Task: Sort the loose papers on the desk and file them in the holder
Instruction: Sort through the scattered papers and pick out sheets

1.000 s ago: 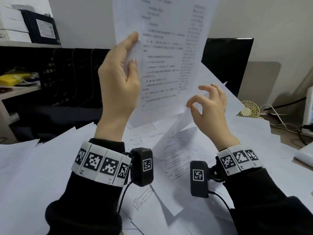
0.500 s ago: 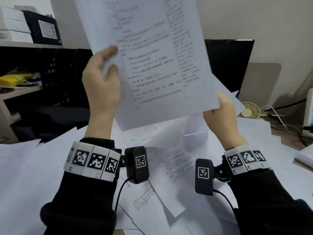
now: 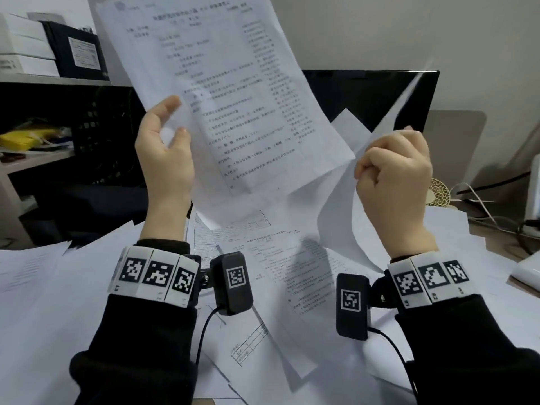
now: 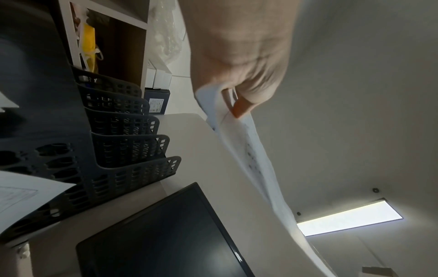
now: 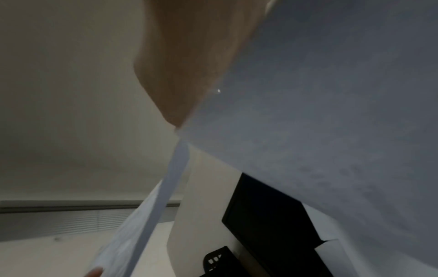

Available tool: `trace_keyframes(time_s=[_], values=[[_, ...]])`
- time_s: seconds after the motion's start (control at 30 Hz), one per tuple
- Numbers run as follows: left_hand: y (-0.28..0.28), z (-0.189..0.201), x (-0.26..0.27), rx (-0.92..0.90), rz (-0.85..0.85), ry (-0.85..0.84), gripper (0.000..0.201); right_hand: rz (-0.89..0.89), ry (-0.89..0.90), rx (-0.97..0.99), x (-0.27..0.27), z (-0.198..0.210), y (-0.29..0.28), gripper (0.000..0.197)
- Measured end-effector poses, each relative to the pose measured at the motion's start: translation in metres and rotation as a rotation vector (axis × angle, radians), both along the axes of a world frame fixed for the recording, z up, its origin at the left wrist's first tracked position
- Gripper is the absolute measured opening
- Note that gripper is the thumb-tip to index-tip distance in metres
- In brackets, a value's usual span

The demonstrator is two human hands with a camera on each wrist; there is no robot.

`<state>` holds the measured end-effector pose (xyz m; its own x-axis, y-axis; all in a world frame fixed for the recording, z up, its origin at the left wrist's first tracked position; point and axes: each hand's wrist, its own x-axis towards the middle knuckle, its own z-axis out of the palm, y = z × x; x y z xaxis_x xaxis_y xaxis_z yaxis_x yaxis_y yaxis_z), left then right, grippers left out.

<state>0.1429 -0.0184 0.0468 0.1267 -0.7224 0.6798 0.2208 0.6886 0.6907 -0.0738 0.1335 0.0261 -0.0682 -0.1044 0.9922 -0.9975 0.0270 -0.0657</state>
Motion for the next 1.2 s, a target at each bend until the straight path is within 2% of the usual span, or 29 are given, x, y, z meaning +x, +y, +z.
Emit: trace_keyframes(time_s=[0.13, 0.27, 0.33, 0.47, 0.53, 0.6, 0.7, 0.77, 0.9, 1.03, 1.13, 1.2], values=[[0.000, 0.002, 0.001, 0.028, 0.017, 0.023, 0.038, 0.193, 0.010, 0.330, 0.026, -0.008, -0.014, 0.034], [-0.003, 0.001, 0.002, 0.051, 0.044, 0.036, 0.039, 0.402, -0.208, 0.834, 0.047, -0.038, -0.033, 0.072], [-0.007, -0.001, 0.004, 0.068, 0.063, 0.043, 0.040, 0.516, -0.326, 1.035, 0.048, -0.046, -0.037, 0.081], [-0.013, -0.005, 0.007, 0.109, 0.064, 0.035, 0.041, 0.602, -0.605, 1.163, 0.036, -0.045, -0.031, 0.079], [-0.015, -0.007, 0.006, 0.121, 0.069, 0.009, 0.042, 0.507, -0.666, 1.154, 0.024, -0.043, -0.028, 0.070], [-0.017, -0.010, 0.005, 0.134, 0.069, -0.021, 0.042, 0.227, -0.674, 1.209, 0.008, -0.043, -0.025, 0.063], [-0.018, -0.011, 0.003, 0.148, 0.066, -0.055, 0.041, -0.191, -0.735, 1.469, -0.012, -0.052, -0.016, 0.055], [-0.018, -0.011, 0.002, 0.151, 0.069, -0.066, 0.040, -0.278, -0.793, 1.582, -0.016, -0.056, -0.008, 0.051], [-0.017, -0.011, 0.002, 0.142, 0.080, -0.074, 0.041, -0.199, -0.873, 1.543, -0.018, -0.055, -0.004, 0.043], [-0.015, -0.010, 0.001, 0.150, 0.091, -0.087, 0.041, -0.156, -0.939, 1.504, -0.021, -0.060, -0.005, 0.044], [-0.013, -0.010, 0.000, 0.157, 0.087, -0.092, 0.041, -0.117, -0.929, 1.463, -0.022, -0.063, -0.003, 0.028], [-0.013, -0.010, 0.000, 0.160, 0.093, -0.100, 0.040, -0.074, -0.905, 1.363, -0.023, -0.059, -0.004, 0.015]])
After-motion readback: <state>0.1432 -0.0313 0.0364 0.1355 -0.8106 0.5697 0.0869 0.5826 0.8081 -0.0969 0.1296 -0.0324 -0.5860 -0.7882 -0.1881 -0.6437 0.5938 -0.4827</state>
